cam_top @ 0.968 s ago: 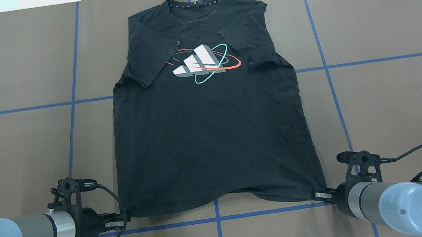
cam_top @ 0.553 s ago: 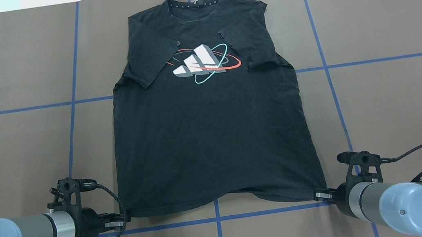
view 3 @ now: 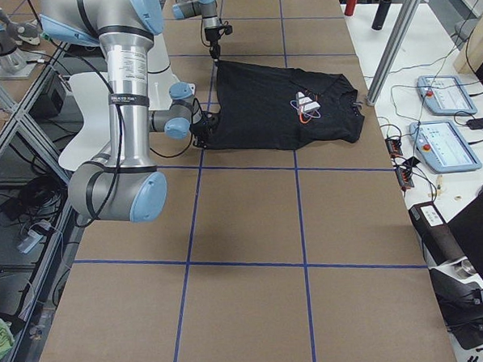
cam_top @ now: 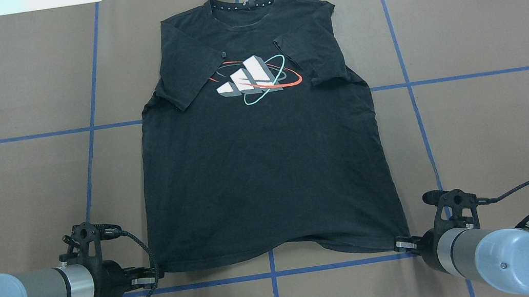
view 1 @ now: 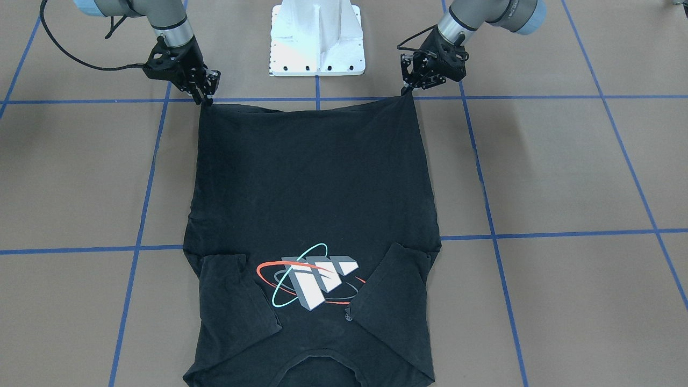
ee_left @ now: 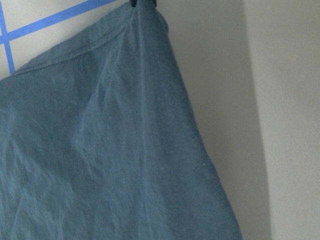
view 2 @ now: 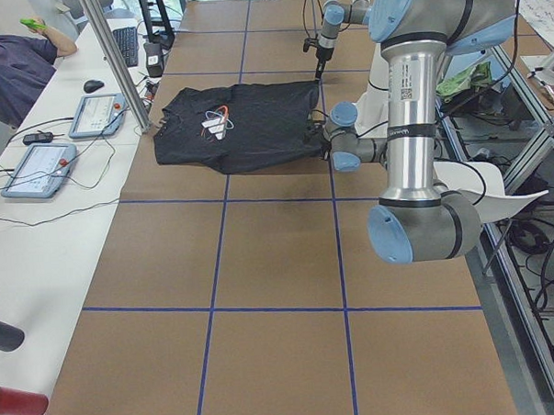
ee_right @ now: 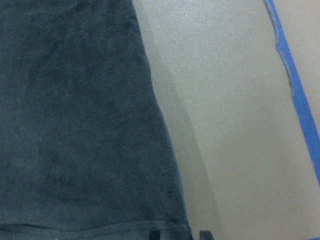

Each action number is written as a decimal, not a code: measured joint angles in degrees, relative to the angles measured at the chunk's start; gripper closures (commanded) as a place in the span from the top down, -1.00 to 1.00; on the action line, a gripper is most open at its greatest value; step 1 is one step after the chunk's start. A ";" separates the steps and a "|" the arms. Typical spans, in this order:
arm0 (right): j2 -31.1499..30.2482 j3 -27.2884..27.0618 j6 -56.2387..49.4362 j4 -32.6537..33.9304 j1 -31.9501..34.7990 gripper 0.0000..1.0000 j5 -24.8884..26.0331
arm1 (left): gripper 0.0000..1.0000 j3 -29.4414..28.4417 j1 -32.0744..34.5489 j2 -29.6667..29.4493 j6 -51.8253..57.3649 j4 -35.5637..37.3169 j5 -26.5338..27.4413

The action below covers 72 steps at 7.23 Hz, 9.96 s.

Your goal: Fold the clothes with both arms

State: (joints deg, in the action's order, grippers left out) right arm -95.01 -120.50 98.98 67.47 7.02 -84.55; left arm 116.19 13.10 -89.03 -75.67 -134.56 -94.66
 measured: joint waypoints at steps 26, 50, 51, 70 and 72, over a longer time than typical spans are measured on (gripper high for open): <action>-1.91 -13.82 -3.78 0.81 22.71 -1.00 -23.95 | -1.00 3.88 23.69 -5.24 -0.35 2.44 -23.23; 41.28 40.20 -29.18 11.99 45.15 1.00 -32.25 | 1.00 -46.39 35.36 -38.37 17.71 0.20 -17.64; 41.18 39.61 -30.59 12.11 46.22 1.00 -35.36 | 1.00 -42.29 35.53 -35.12 18.80 0.18 -20.19; 29.01 22.89 -32.12 11.97 43.51 1.00 -37.58 | -1.00 -23.52 23.34 -12.50 12.37 -9.58 -22.11; 28.94 22.11 -31.73 11.91 42.52 1.00 -37.55 | -1.00 -23.21 24.76 -10.53 18.24 -9.16 -22.37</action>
State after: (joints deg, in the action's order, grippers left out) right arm -66.07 -98.39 67.25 79.38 49.53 -122.10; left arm 92.98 37.86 -99.56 -57.44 -143.72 -117.03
